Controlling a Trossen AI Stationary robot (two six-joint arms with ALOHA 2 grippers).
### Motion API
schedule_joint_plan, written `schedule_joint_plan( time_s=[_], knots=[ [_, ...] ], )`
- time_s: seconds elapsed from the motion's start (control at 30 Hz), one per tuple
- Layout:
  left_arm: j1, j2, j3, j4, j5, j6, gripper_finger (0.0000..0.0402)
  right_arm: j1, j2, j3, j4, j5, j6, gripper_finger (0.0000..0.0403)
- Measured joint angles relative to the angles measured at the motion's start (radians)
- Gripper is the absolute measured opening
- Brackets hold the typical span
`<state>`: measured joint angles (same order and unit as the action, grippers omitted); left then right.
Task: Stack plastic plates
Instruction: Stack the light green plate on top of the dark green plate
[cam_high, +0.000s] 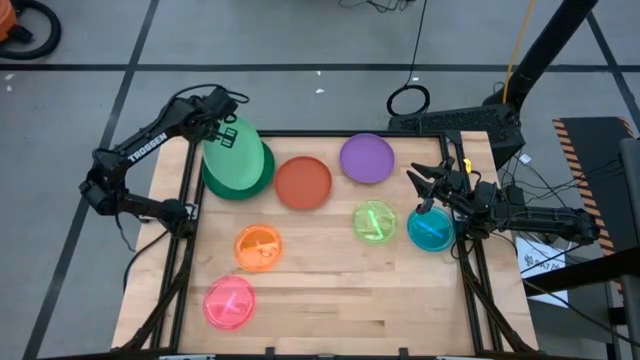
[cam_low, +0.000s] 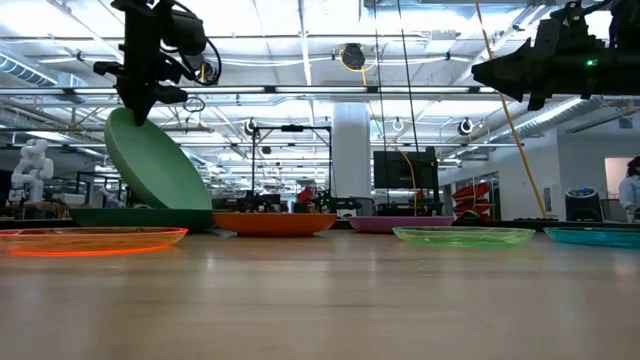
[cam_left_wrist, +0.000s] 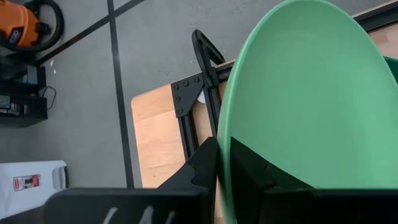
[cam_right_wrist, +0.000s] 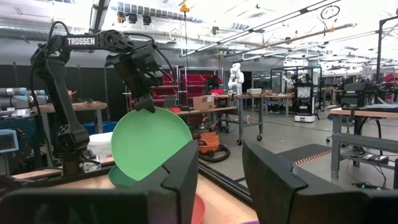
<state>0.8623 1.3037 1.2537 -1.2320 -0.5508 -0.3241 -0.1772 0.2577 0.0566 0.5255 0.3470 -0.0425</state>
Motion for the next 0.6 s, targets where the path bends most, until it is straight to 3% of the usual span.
schedule_joint_plan(
  time_s=[0.6],
  knots=[
    [0.000,0.000,0.000,-0.005,0.002,0.007,0.0034,0.000,0.000,0.000,0.000,0.000,-0.004,0.0118]
  ],
)
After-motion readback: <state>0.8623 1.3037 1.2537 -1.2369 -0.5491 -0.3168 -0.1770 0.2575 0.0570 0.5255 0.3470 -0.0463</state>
